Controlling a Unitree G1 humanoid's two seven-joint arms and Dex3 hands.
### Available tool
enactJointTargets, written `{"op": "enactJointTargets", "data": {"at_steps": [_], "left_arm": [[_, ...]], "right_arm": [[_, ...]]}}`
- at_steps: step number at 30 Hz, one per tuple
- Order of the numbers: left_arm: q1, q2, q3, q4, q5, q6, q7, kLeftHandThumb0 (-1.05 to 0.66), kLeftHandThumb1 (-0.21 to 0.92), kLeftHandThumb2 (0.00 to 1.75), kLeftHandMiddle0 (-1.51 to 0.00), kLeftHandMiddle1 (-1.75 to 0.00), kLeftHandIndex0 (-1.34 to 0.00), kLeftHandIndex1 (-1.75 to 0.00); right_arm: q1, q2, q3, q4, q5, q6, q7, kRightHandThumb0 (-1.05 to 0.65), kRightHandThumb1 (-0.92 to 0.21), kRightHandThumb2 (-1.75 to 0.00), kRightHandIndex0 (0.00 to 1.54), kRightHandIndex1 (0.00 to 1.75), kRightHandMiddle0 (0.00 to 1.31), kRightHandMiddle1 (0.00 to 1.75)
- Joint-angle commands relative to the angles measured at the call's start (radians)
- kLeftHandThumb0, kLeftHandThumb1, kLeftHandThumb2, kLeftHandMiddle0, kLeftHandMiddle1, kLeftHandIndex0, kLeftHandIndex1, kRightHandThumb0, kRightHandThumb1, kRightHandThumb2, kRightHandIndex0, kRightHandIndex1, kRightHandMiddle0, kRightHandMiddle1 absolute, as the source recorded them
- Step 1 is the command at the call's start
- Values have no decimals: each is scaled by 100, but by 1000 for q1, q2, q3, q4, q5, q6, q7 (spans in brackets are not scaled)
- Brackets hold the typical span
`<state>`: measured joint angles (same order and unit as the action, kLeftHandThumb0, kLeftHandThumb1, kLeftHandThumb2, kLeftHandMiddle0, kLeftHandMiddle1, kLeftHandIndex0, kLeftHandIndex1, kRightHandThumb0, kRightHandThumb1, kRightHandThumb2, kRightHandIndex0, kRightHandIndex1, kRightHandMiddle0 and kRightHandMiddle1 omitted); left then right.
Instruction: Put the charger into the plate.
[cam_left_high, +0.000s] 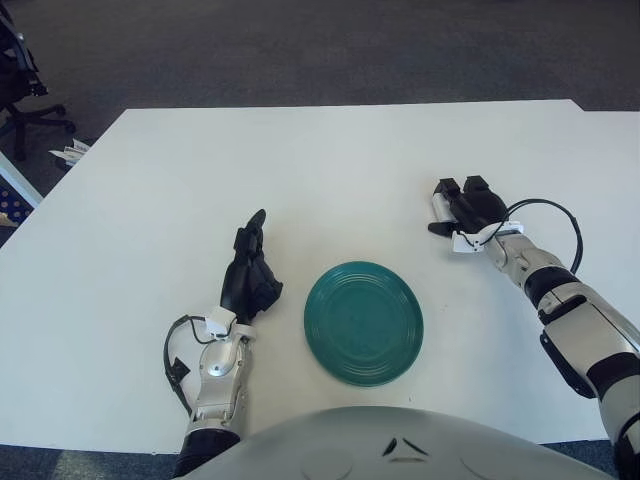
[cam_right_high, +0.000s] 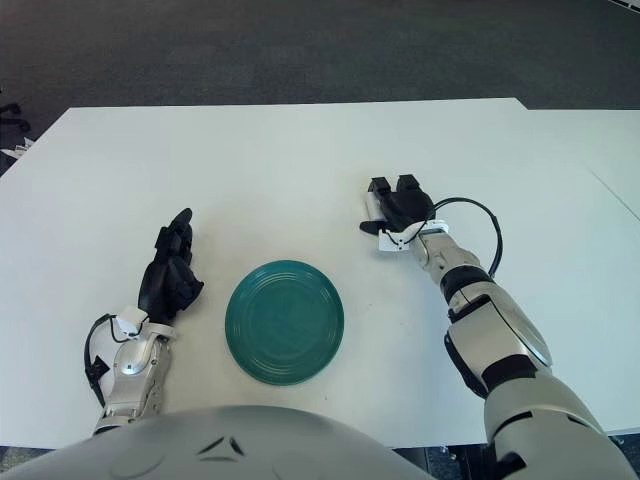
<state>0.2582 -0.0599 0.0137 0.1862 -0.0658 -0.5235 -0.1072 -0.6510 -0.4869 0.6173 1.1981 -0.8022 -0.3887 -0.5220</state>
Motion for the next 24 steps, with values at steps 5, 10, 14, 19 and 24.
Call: {"op": "enactJointTargets", "data": {"at_steps": [5, 10, 14, 19, 24], "left_arm": [[56, -20, 9, 65, -43, -16, -9, -105, 92, 114, -4, -1, -7, -78], [56, -24, 12, 63, -51, -18, -10, -105, 92, 114, -5, -1, -7, -78], [55, -23, 13, 64, -53, -20, -9, -105, 92, 114, -5, -1, -8, -79], [53, -26, 14, 63, -62, -21, -11, -105, 92, 112, -11, -3, -19, -87], [53, -26, 14, 60, -56, -13, -5, -105, 92, 112, -14, -3, -24, -91]], "right_arm": [[73, 10, 25, 55, -16, -14, 18, -44, -84, -80, 102, 175, 87, 175], [75, 11, 21, 58, -10, -28, 7, -43, -82, -85, 104, 175, 88, 175], [74, 17, 21, 74, -10, -21, -5, -43, -81, -87, 105, 175, 88, 175], [33, 21, 23, 60, -15, -26, -25, -45, -85, -84, 104, 175, 87, 175], [-28, -11, -13, -11, 14, -56, -5, -47, -89, -79, 107, 175, 89, 175]]}}
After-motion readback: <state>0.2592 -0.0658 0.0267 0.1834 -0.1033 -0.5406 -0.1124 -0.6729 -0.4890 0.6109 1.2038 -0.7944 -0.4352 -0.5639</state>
